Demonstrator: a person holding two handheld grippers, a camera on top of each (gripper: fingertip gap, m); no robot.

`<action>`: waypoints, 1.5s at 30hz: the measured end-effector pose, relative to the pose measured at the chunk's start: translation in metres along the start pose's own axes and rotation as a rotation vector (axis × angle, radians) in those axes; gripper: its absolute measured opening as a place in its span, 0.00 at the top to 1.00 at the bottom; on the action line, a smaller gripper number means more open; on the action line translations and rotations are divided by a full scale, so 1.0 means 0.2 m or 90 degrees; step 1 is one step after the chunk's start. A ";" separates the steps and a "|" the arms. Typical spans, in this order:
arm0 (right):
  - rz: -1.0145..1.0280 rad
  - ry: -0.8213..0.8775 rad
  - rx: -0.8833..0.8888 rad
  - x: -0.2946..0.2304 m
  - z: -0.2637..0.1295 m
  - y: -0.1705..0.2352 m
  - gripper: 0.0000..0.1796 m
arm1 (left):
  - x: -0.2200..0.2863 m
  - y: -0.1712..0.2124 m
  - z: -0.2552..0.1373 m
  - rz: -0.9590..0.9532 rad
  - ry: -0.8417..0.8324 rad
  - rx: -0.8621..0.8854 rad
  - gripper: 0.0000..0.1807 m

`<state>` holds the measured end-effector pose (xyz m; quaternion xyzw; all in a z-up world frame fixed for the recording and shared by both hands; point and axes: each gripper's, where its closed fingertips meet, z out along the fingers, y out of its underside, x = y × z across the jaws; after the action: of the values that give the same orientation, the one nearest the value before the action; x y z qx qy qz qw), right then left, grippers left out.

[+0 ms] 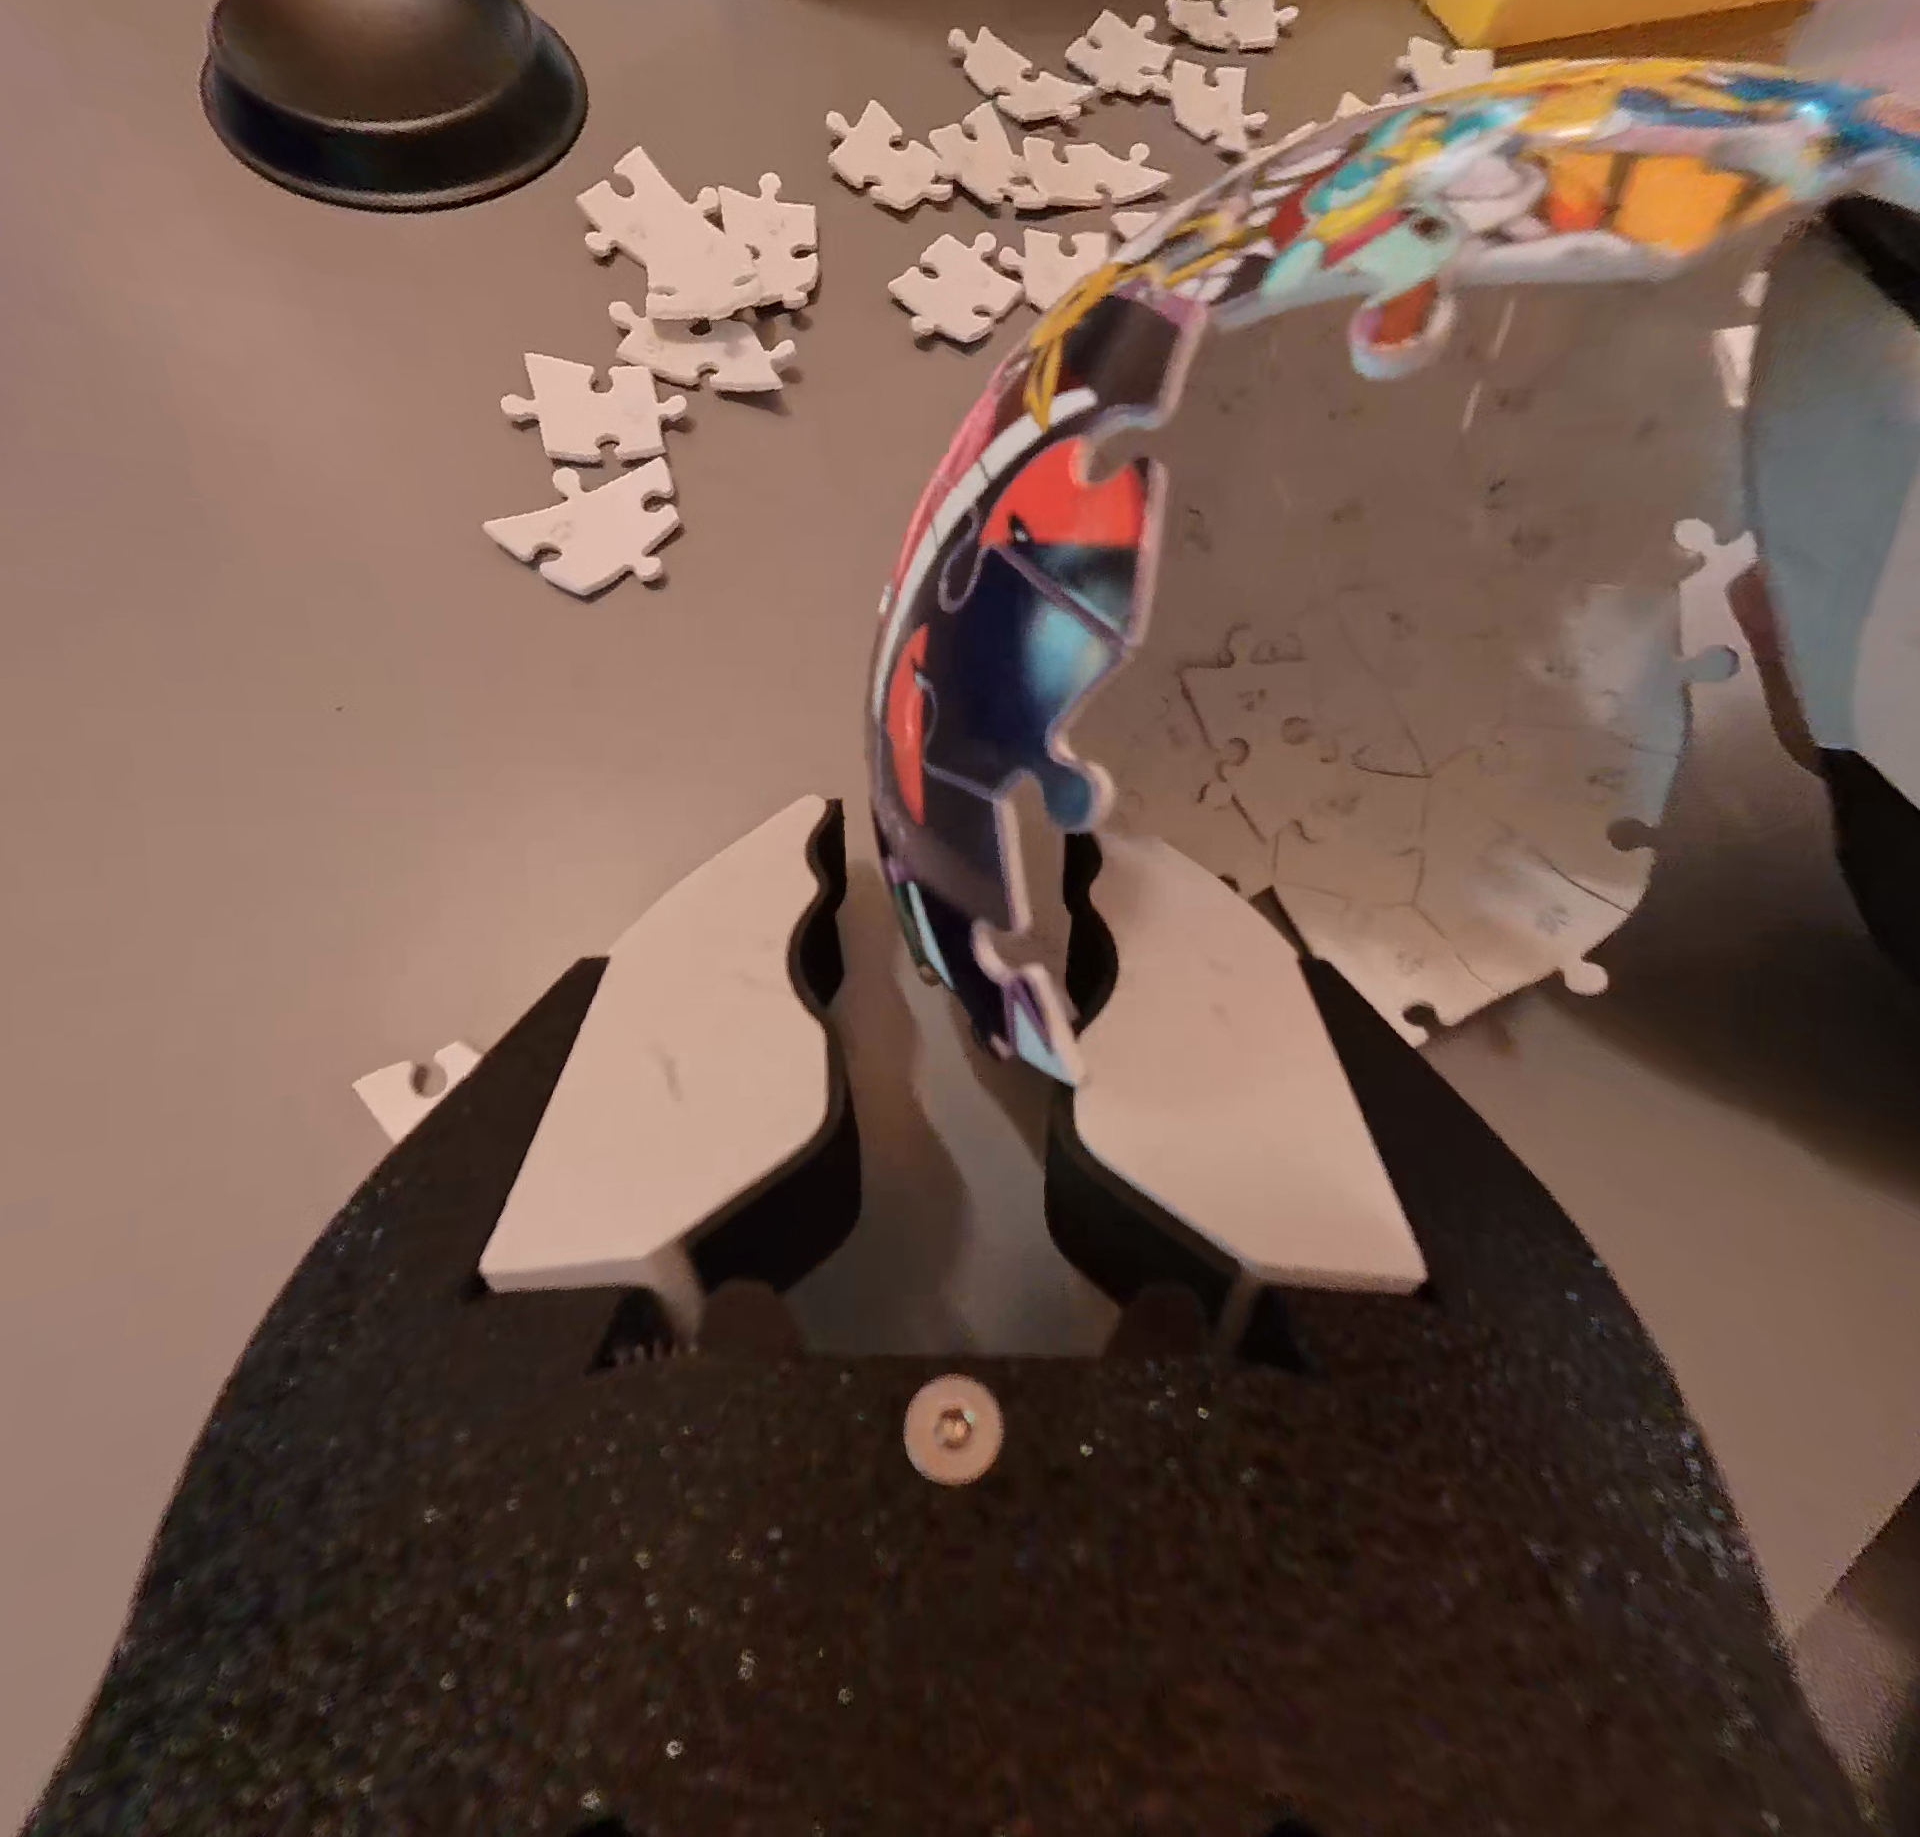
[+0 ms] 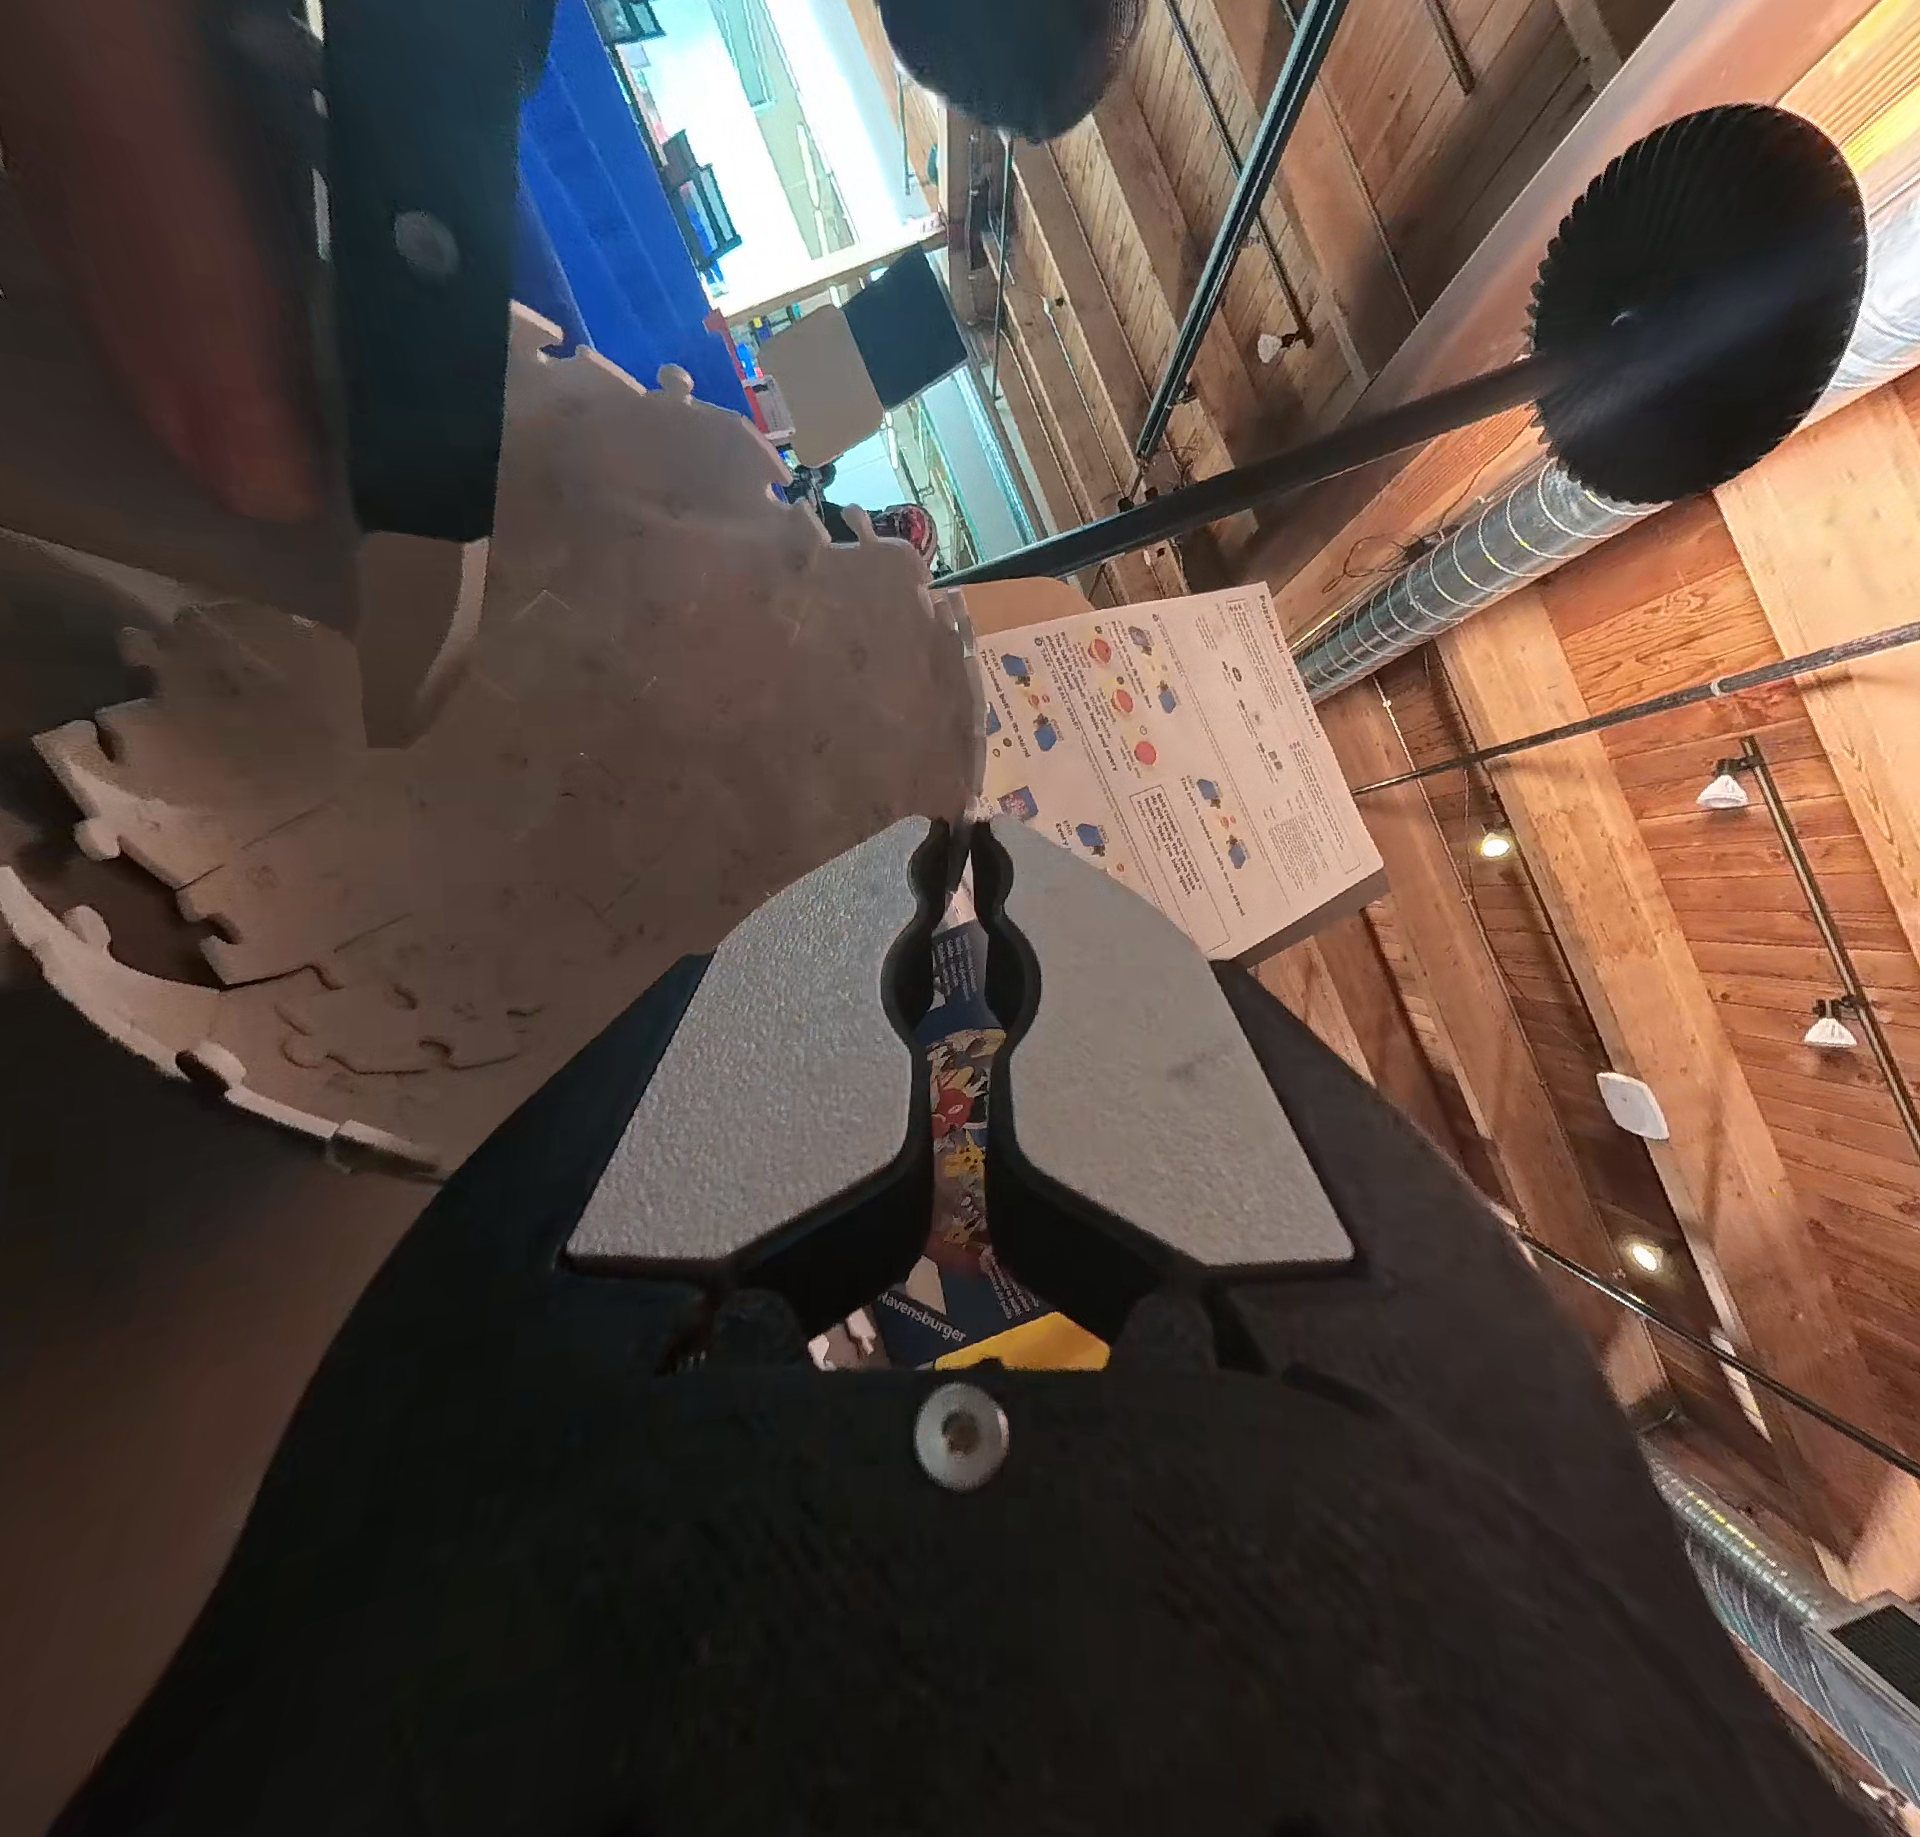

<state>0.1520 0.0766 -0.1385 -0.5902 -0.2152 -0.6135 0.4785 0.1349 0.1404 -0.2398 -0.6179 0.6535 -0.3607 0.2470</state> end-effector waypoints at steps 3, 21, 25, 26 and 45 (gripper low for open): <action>0.030 -0.002 -0.005 0.00 0.00 0.01 0.98 | 0.01 -0.01 0.00 0.022 0.010 0.009 0.87; 0.336 -0.233 0.090 0.00 -0.14 0.02 0.53 | -0.07 -0.17 0.04 0.281 -0.052 0.100 0.94; 0.554 -0.372 0.145 0.13 -0.21 0.06 0.45 | -0.05 -0.21 0.04 0.388 -0.022 0.150 0.94; 0.621 -0.384 0.161 0.17 -0.20 0.11 0.44 | -0.04 -0.23 0.04 0.419 -0.012 0.170 0.94; 0.602 -0.865 0.172 -0.29 -0.06 0.19 0.43 | -0.02 -0.34 0.10 0.651 0.004 0.336 0.91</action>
<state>0.1681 0.0687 -0.2054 -0.7969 -0.2580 0.1723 0.5183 0.1941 0.1422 -0.1993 -0.1396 0.7580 -0.3477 0.5340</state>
